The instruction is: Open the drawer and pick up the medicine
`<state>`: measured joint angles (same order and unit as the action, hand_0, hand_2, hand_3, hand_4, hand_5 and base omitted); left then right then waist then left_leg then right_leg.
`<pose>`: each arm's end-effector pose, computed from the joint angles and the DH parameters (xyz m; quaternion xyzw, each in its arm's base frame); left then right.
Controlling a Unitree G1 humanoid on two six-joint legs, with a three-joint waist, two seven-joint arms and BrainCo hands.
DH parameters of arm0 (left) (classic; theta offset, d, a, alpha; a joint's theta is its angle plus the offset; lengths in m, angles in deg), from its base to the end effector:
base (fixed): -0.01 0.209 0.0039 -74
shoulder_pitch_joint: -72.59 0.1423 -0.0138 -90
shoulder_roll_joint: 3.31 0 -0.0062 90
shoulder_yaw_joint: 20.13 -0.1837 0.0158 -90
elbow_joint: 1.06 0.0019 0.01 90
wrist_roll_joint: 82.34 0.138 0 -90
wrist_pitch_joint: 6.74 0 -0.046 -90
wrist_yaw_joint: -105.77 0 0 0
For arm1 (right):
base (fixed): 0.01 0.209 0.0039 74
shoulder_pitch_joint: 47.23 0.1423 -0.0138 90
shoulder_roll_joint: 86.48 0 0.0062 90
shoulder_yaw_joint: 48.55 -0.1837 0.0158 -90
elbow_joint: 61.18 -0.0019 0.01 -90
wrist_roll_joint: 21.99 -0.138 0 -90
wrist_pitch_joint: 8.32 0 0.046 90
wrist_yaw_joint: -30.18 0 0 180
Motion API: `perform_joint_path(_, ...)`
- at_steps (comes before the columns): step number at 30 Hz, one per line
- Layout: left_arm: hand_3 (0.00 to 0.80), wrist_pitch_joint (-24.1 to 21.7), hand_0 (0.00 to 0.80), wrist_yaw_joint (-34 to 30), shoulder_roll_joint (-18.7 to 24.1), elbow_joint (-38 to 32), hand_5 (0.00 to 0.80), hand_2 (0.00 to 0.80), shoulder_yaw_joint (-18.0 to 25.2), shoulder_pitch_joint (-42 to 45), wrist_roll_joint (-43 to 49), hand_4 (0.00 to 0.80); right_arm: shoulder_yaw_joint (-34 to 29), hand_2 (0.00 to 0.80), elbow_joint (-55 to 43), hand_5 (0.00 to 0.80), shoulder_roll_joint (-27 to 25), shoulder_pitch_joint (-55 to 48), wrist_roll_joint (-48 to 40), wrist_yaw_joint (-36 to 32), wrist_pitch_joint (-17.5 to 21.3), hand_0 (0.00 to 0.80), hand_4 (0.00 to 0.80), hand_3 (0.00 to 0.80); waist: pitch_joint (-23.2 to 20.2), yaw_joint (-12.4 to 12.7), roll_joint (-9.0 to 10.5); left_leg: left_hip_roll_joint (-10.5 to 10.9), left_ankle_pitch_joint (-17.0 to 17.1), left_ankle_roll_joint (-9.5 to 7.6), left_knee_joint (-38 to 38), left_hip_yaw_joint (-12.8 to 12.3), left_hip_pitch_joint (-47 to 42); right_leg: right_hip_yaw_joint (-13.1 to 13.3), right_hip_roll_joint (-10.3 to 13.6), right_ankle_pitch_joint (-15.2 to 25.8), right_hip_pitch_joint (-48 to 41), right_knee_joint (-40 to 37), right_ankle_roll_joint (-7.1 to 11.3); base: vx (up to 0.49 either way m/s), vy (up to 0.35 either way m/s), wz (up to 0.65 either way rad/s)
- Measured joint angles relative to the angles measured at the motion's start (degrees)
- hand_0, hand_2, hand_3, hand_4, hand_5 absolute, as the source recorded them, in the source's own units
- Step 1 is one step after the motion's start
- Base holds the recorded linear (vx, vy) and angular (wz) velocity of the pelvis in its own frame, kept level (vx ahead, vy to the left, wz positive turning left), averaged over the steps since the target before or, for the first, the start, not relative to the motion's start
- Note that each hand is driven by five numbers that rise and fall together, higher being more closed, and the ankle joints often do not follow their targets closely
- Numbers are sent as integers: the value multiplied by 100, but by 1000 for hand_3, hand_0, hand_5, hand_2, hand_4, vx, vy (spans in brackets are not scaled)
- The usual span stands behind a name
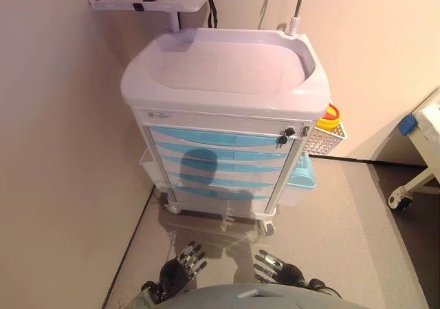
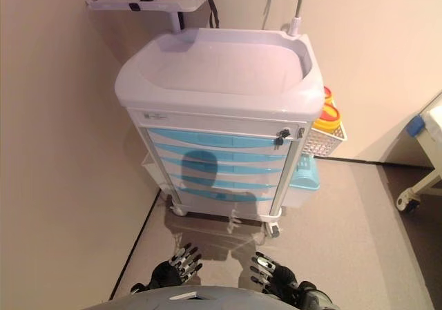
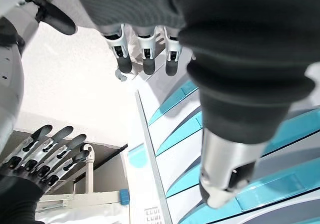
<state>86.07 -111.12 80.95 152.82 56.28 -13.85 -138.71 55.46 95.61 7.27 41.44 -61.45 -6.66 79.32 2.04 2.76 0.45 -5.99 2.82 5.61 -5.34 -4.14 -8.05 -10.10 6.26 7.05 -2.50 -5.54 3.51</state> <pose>0.0654 0.1909 -0.1201 -0.4306 0.4198 -0.0418 0.7979 0.0710 -0.2052 -0.1183 0.3034 0.4907 0.1135 0.8089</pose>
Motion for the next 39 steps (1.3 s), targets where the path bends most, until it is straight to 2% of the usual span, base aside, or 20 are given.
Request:
perform_joint_path(11, 0, 427, 0, -153, 15, 2, 0, 0, 219, -70, -767, 0, -153, 0, -8, 0, -1, -33, -379, 0, 137, 0, 0, 0, 272, -8, 9, 8, 4, -5, 84, 20, 277, 13, 12, -3, 285, 102, 2, 15, 17, 0)
perform_joint_path(15, 0, 492, 0, -311, 112, -6, 0, 0, 214, -361, -1121, 0, -202, 0, -73, 0, -24, 245, -661, -1, 269, 0, 0, 0, 886, -31, 20, 72, -27, -38, 491, 92, 745, 15, 46, -36, 695, 408, -11, -115, 8, 4)
perform_joint_path(19, 0, 453, 0, -354, 250, -15, 0, 0, 220, -666, -1579, 0, -207, 0, -330, 0, 0, 433, -891, -1, 376, 0, 0, 0, 1379, -90, 124, 114, -86, -62, 862, 134, 1246, 54, 117, -100, 1186, 796, -17, -108, -11, 4)
perform_joint_path(22, 0, 437, 0, -412, 280, -226, 0, 0, 218, -905, -1854, 0, -206, 0, -578, 0, 45, 559, -905, 5, 391, 0, 0, 0, 1725, -143, 284, 117, -204, -67, 1257, 125, 1607, 152, 135, -141, 1515, 1052, -49, -58, -7, -6)
perform_joint_path(25, 0, 430, 0, -530, 84, -506, 0, 0, 225, -1212, -2188, 0, -213, 0, -786, 0, 54, 672, -1016, 9, 387, 0, 0, 0, 2023, -236, 405, 110, -351, -89, 1697, 132, 1964, 210, 149, -148, 1751, 1228, -54, -15, -32, -4)
perform_joint_path(30, 0, 290, 0, -546, -122, -702, 0, 0, 225, -1695, -2571, 0, -247, 0, -1073, 0, 93, 700, -1117, 8, 355, 0, 0, 0, 2259, -386, 556, 69, -649, -108, 2310, 144, 2327, 362, 90, -147, 1950, 1382, -51, -9, -52, -11)
perform_joint_path(33, 0, 243, 0, -550, -126, -828, 0, 0, 304, -1906, -2755, 0, -247, 0, -1203, 0, 106, 723, -1119, 6, 329, 0, 0, 0, 2312, -495, 631, 71, -752, -141, 2543, 122, 2535, 485, 77, -140, 2108, 1450, -31, 5, -18, -7)
perform_joint_path(39, 0, 62, 0, -568, -24, -908, 0, 0, 451, -2254, -3204, 0, -239, 0, -1227, 0, 144, 809, -1119, 5, 232, 0, 0, 0, 2391, -612, 756, -17, -1029, -161, 3050, 130, 2766, 565, -12, -148, 2145, 1494, -5, 3, -9, -6)
